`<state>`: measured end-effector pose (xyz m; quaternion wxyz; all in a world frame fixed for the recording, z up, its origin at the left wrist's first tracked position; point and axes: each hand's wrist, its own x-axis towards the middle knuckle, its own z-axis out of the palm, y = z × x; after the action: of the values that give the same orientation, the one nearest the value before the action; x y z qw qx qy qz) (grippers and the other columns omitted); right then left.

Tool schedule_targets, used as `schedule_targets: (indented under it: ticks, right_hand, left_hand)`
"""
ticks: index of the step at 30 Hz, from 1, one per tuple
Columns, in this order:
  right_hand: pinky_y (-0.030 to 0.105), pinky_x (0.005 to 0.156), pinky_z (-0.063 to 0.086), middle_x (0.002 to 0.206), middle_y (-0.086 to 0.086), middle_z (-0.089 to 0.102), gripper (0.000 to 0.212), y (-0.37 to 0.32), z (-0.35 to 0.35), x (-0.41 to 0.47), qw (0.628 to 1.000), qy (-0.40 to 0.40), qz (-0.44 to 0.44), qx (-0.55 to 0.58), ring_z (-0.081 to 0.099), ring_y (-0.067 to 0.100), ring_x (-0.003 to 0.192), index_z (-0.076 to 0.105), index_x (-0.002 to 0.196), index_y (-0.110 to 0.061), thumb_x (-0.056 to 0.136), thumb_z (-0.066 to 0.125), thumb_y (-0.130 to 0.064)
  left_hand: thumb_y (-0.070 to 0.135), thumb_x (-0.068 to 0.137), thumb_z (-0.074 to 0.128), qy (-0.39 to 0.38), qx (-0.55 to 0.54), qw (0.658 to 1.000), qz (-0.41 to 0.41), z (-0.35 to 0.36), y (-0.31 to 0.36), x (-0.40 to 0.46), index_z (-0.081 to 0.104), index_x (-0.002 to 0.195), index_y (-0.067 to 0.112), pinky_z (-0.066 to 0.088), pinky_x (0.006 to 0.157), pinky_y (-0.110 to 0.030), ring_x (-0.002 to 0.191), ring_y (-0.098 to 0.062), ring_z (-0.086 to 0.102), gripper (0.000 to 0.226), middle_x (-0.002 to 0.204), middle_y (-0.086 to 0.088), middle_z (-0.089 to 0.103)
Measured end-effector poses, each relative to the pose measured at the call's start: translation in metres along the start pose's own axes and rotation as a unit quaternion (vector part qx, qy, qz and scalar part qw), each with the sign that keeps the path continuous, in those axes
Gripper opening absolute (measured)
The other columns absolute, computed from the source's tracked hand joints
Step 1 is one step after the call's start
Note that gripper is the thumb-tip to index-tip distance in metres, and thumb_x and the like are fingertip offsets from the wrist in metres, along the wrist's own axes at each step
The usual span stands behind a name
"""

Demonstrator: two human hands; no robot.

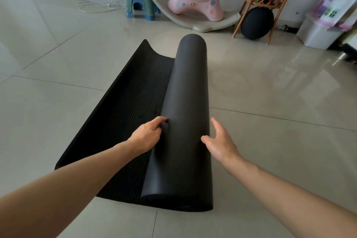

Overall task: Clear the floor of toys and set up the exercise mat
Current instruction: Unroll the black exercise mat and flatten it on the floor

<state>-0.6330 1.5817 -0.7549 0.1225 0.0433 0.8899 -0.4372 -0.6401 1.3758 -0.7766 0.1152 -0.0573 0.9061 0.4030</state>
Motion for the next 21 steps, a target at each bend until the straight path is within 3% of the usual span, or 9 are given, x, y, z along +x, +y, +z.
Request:
schedule_targets:
  ticks: [3,6,9,13,15,17,19,21]
  right_hand:
    - [0.029,0.11,0.021,0.155,-0.004,0.019,0.067,0.007,-0.012,0.002,0.999,0.032,-0.008,-0.009,0.022,0.014,0.14,0.017,0.148,-0.024,0.09,0.051,-0.024]
    - [0.035,0.116,0.018,0.157,0.0,0.014,0.078,0.017,-0.015,0.0,0.999,0.042,-0.013,-0.031,0.016,0.015,0.143,0.012,0.149,-0.021,0.087,0.057,-0.035]
    - [0.044,0.117,0.011,0.158,0.0,0.004,0.097,0.029,-0.011,-0.007,0.995,0.063,-0.002,-0.081,0.006,0.016,0.145,0.004,0.149,-0.021,0.078,0.062,-0.053]
    - [0.052,0.113,0.004,0.157,-0.003,-0.008,0.118,0.048,-0.018,-0.013,0.983,0.067,0.033,-0.168,-0.007,0.017,0.145,-0.006,0.148,-0.023,0.064,0.06,-0.071]
    - [0.053,0.114,0.007,0.158,-0.003,-0.006,0.118,0.06,-0.03,-0.013,0.982,0.064,0.066,-0.163,-0.002,0.018,0.145,-0.007,0.148,-0.022,0.064,0.062,-0.07]
    - [0.053,0.113,0.015,0.156,-0.001,0.01,0.114,0.075,-0.046,-0.015,0.989,0.064,0.087,-0.099,0.013,0.021,0.143,0.002,0.148,-0.023,0.064,0.066,-0.065]
    - [0.051,0.111,0.024,0.153,-0.001,0.023,0.105,0.088,-0.062,-0.019,0.994,0.063,0.089,-0.027,0.025,0.021,0.139,0.012,0.147,-0.024,0.066,0.07,-0.058]
    - [0.048,0.112,0.025,0.153,-0.001,0.023,0.102,0.098,-0.077,-0.023,0.992,0.066,0.105,0.006,0.027,0.02,0.139,0.011,0.147,-0.026,0.069,0.07,-0.055]
  left_hand:
    - [-0.006,0.084,0.037,-0.006,-0.013,0.997,0.072,0.013,0.017,0.0,0.052,0.129,0.022,0.024,0.094,-0.008,0.124,-0.012,0.043,0.055,0.134,0.002,0.051]
    - [-0.015,0.08,0.033,-0.04,-0.055,0.992,0.105,0.034,0.037,0.002,0.055,0.127,0.017,0.016,0.1,-0.008,0.133,-0.007,0.033,0.061,0.14,0.006,0.044]
    - [-0.015,0.08,0.031,-0.078,-0.075,0.986,0.127,0.052,0.06,0.007,0.053,0.129,0.02,0.024,0.098,-0.011,0.127,-0.005,0.037,0.064,0.137,0.006,0.047]
    - [-0.022,0.081,0.03,-0.112,-0.176,0.968,0.14,0.077,0.089,0.011,0.047,0.132,0.014,0.034,0.1,-0.02,0.127,-0.015,0.045,0.064,0.135,-0.001,0.048]
    - [-0.019,0.084,0.035,-0.079,-0.188,0.969,0.141,0.088,0.096,0.014,0.045,0.132,0.013,0.035,0.104,-0.025,0.13,-0.018,0.042,0.059,0.141,-0.003,0.041]
    - [-0.011,0.085,0.041,-0.047,-0.126,0.98,0.147,0.1,0.097,0.019,0.039,0.138,0.011,0.02,0.113,-0.026,0.14,-0.018,0.025,0.057,0.15,-0.005,0.027]
    - [-0.001,0.088,0.044,-0.049,-0.064,0.989,0.121,0.11,0.095,0.023,0.029,0.143,0.01,0.01,0.112,-0.023,0.144,-0.018,0.01,0.058,0.155,-0.006,0.014]
    - [0.005,0.091,0.043,-0.057,-0.031,0.995,0.075,0.116,0.094,0.027,0.024,0.144,0.006,0.01,0.114,-0.029,0.144,-0.022,0.008,0.056,0.155,-0.01,0.012]
